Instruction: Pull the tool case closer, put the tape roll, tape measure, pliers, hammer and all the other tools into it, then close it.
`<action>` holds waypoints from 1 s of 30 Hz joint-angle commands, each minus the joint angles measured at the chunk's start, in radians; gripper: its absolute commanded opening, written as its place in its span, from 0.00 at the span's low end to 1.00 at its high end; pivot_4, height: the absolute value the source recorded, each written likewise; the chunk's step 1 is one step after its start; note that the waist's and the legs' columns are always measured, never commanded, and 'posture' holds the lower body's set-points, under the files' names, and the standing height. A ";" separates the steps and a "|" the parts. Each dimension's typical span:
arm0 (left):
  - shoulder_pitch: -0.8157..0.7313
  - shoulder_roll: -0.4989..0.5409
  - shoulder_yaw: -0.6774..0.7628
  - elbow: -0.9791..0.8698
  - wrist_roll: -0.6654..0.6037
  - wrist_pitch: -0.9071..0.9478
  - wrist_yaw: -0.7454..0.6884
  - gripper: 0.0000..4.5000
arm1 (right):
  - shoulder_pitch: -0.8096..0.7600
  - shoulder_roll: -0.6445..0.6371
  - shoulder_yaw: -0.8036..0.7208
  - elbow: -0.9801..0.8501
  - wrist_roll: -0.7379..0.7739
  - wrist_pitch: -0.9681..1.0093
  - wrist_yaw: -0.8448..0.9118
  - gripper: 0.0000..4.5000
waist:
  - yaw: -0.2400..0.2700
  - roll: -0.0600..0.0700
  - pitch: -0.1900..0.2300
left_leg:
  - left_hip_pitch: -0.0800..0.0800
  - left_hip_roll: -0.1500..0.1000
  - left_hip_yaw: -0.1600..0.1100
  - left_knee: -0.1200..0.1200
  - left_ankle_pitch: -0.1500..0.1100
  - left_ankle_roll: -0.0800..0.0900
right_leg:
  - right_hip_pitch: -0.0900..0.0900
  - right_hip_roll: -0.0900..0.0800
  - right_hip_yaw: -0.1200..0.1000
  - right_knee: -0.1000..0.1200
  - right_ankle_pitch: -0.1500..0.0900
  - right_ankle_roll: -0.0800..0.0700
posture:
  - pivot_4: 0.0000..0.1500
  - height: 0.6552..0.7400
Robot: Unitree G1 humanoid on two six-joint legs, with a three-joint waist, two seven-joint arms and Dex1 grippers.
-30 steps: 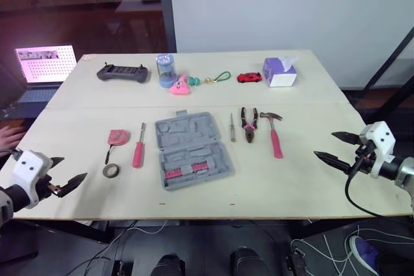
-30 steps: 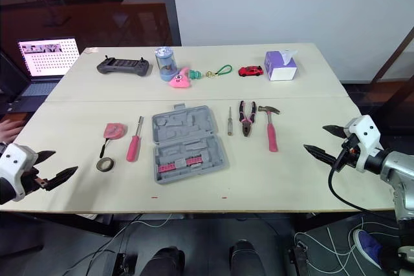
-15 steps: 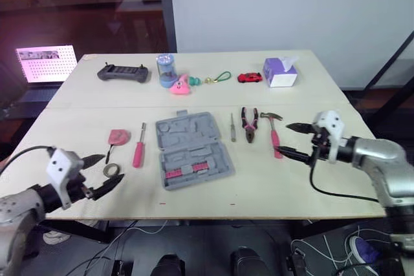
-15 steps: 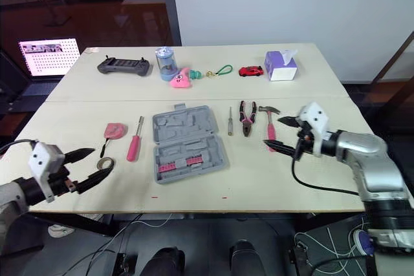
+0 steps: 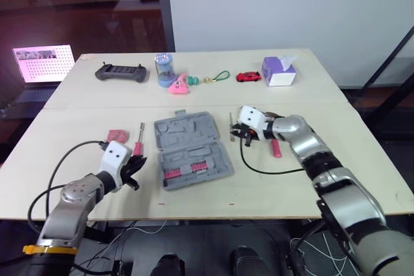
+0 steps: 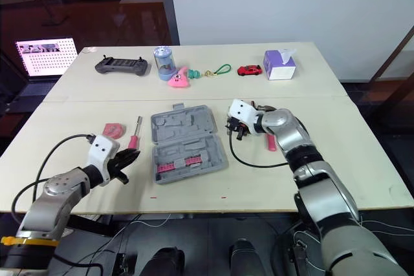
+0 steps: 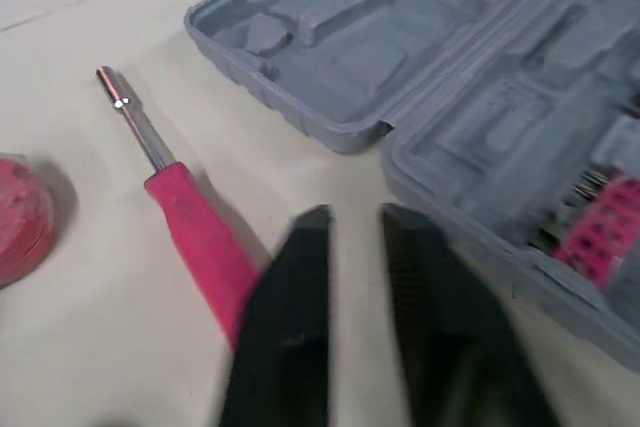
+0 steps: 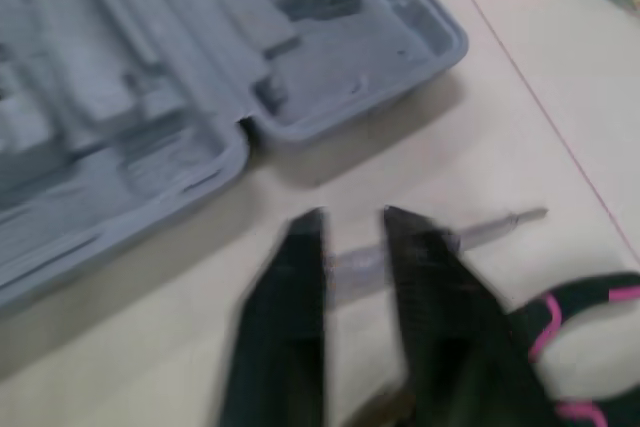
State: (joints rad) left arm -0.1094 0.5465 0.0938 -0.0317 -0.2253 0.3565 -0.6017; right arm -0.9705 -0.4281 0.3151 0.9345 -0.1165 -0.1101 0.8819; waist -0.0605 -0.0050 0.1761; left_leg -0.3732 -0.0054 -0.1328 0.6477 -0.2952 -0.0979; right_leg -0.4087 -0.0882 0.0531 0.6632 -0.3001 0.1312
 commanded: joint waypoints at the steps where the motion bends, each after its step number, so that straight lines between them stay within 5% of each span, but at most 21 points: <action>1: -0.046 0.002 -0.006 0.044 0.034 -0.028 0.016 0.00 | -0.086 0.033 0.033 0.133 -0.082 -0.094 -0.044 0.01 | -0.008 0.000 0.000 | 0.000 0.000 0.000 0.000 0.000 0.000 | 0.000 0.000 0.000 0.000 0.000 0.000 | 1.00 1.00; 20: -0.280 -0.045 -0.097 0.449 0.132 -0.191 -0.019 0.00 | -0.193 0.228 0.072 0.373 -0.252 -0.189 -0.155 0.01 | -0.038 0.000 0.000 | 0.000 0.000 -0.001 0.000 0.001 -0.001 | -0.001 0.000 0.000 0.002 0.000 0.000 | 1.00 1.00; 30: -0.304 -0.089 -0.123 0.485 0.162 -0.226 -0.051 0.00 | -0.156 0.224 0.062 0.363 -0.248 -0.231 0.064 0.01 | -0.042 0.001 -0.001 | 0.001 0.000 -0.001 0.000 0.001 -0.001 | -0.001 0.000 0.000 0.003 0.000 0.000 | 1.00 1.00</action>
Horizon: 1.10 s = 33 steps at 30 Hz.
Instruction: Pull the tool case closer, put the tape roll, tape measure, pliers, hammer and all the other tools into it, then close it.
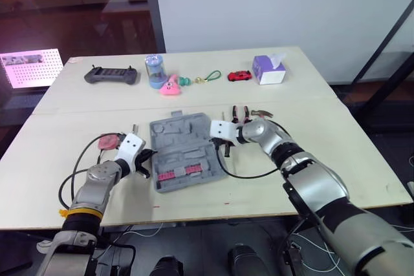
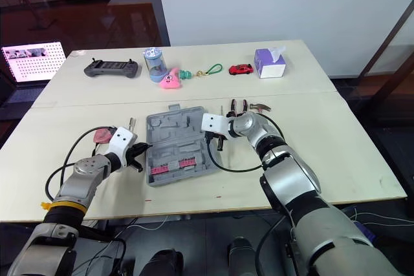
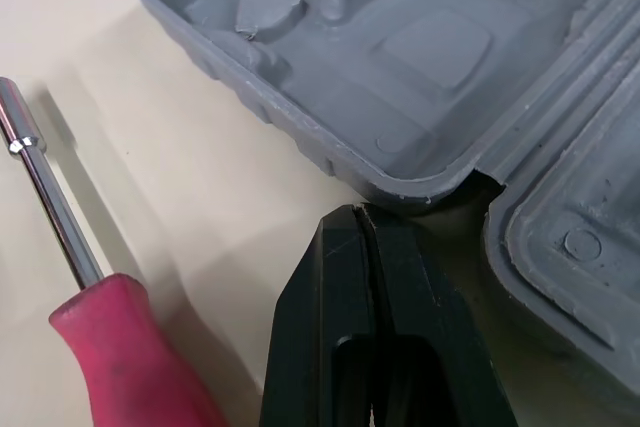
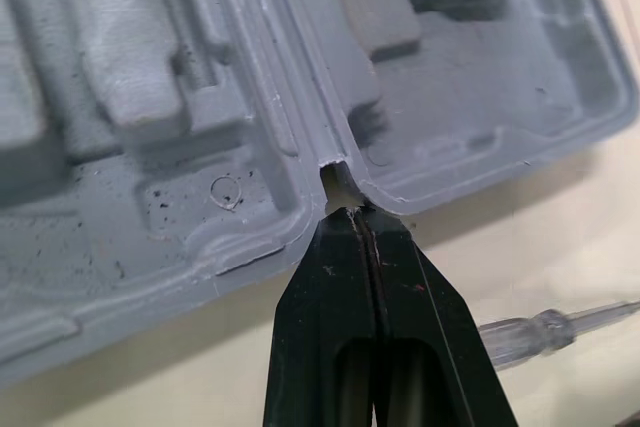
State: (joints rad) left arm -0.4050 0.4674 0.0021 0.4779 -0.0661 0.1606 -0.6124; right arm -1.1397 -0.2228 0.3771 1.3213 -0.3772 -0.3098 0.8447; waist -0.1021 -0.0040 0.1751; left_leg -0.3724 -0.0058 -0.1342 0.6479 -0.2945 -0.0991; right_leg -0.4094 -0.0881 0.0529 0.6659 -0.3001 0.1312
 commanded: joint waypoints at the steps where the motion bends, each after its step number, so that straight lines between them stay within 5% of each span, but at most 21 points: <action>1: -0.004 -0.007 -0.031 -0.030 0.003 -0.030 -0.045 0.00 | 0.018 0.014 -0.002 -0.027 0.014 -0.034 0.128 0.01 | 0.000 0.000 0.000 | 0.000 0.000 0.000 0.000 0.000 0.000 | 0.000 0.000 0.000 0.000 0.000 0.000 | 1.00 1.00; 14: 0.155 0.062 -0.041 -0.305 -0.030 0.112 -0.171 0.00 | 0.120 -0.024 -0.053 -0.153 0.089 0.004 0.337 0.01 | -0.005 0.000 0.000 | 0.000 0.000 0.000 0.000 0.000 0.000 | 0.000 0.000 0.000 0.000 0.000 0.000 | 1.00 1.00; 33: 0.107 -0.013 -0.111 -0.311 0.010 0.171 -0.170 0.00 | 0.202 -0.094 -0.054 -0.308 0.108 0.106 0.369 0.01 | 0.029 0.000 -0.001 | 0.000 -0.001 -0.001 0.002 0.000 0.000 | 0.002 -0.001 0.000 0.000 0.000 0.000 | 1.00 1.00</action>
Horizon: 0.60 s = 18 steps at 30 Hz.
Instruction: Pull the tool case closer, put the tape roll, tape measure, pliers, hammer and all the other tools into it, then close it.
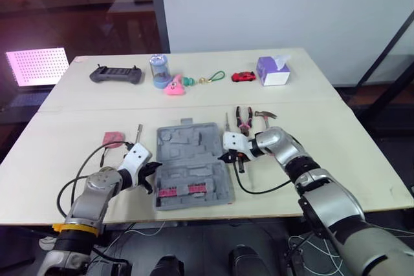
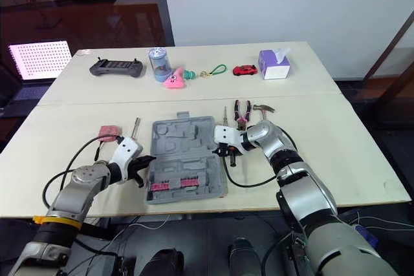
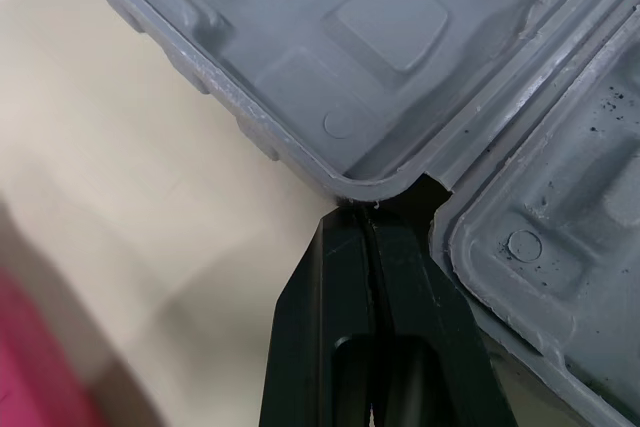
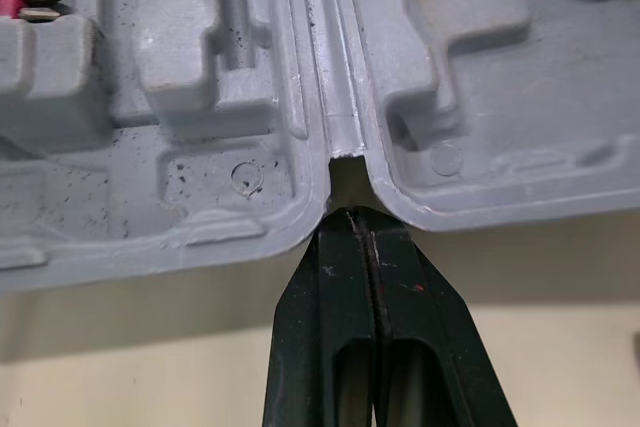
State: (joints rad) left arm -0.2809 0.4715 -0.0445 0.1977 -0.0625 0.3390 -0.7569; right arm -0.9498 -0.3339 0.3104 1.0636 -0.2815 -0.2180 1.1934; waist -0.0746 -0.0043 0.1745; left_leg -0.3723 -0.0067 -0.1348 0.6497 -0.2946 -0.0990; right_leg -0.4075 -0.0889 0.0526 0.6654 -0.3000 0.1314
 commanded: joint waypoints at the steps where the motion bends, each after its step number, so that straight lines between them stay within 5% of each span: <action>1: -0.015 -0.016 -0.070 -0.033 0.014 -0.007 -0.024 0.00 | 0.017 0.015 0.015 -0.061 0.013 0.021 0.025 0.01 | 0.002 0.000 0.000 | 0.000 0.000 0.000 0.000 0.000 0.000 | 0.000 0.000 0.000 0.000 0.000 0.000 | 1.00 1.00; 18: 0.033 0.018 -0.033 -0.049 0.015 -0.020 -0.006 0.00 | 0.091 -0.021 0.030 -0.227 0.024 0.147 0.053 0.01 | 0.003 0.000 0.000 | 0.001 0.000 0.000 0.000 0.000 0.000 | 0.000 0.000 0.000 0.000 0.000 0.000 | 1.00 1.00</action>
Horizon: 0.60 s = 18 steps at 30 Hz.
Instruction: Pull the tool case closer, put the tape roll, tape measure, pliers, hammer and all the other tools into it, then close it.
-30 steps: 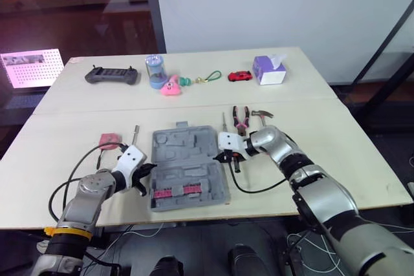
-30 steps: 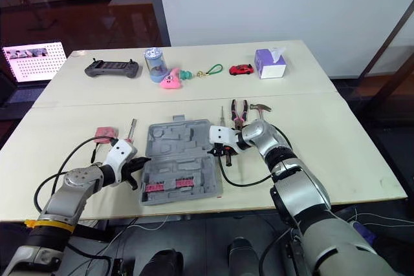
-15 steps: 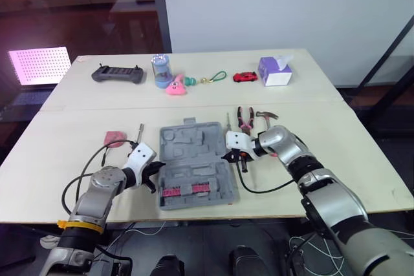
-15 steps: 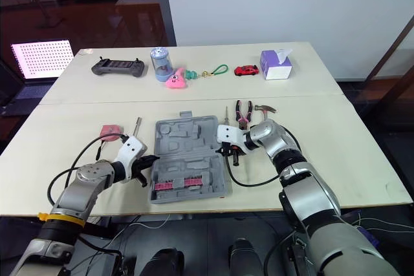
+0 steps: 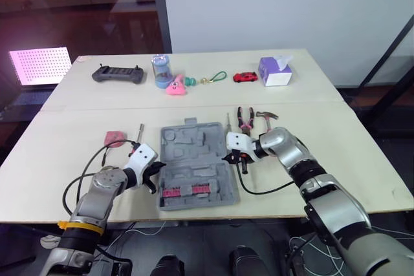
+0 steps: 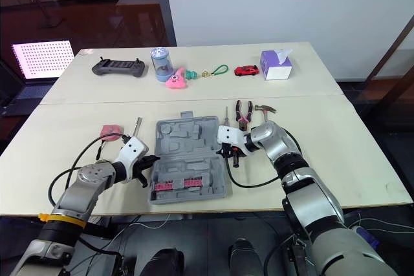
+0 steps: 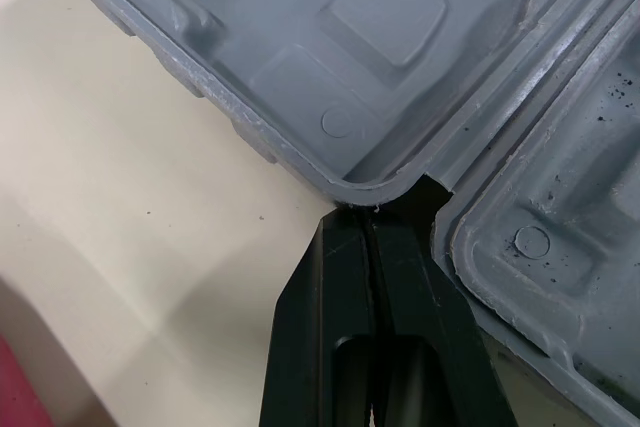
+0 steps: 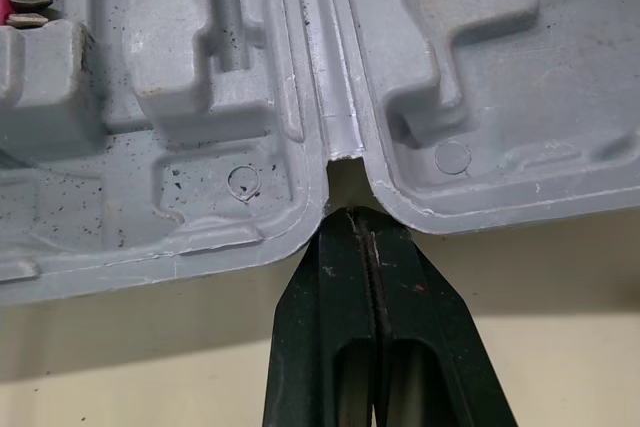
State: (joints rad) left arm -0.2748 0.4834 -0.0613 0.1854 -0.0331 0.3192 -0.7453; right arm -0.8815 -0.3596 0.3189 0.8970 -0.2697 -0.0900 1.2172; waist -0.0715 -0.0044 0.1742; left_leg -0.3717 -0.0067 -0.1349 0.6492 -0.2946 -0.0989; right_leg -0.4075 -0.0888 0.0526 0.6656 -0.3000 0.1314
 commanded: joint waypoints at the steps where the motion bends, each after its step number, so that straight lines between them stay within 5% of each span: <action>1: 0.032 0.009 -0.008 -0.039 -0.013 -0.012 -0.010 0.00 | 0.029 -0.001 0.019 -0.076 0.014 0.025 0.023 0.01 | 0.000 0.000 0.000 | 0.000 0.000 0.000 0.000 0.000 0.000 | 0.000 0.000 0.000 0.000 0.000 0.000 | 1.00 1.00; 18: -0.026 0.008 -0.010 0.035 -0.045 -0.080 -0.063 0.00 | 0.064 -0.041 0.017 -0.210 0.069 0.079 0.018 0.01 | 0.001 0.000 0.000 | -0.001 0.000 0.000 0.000 0.000 0.000 | -0.001 0.000 0.000 0.000 0.000 0.000 | 1.00 1.00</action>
State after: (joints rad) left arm -0.2885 0.4992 -0.0586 0.2352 -0.0595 0.2683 -0.7873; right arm -0.8233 -0.4152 0.3308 0.7351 -0.2226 -0.0113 1.2319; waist -0.0708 -0.0045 0.1743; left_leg -0.3723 -0.0067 -0.1349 0.6489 -0.2947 -0.0989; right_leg -0.4080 -0.0887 0.0526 0.6654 -0.3000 0.1314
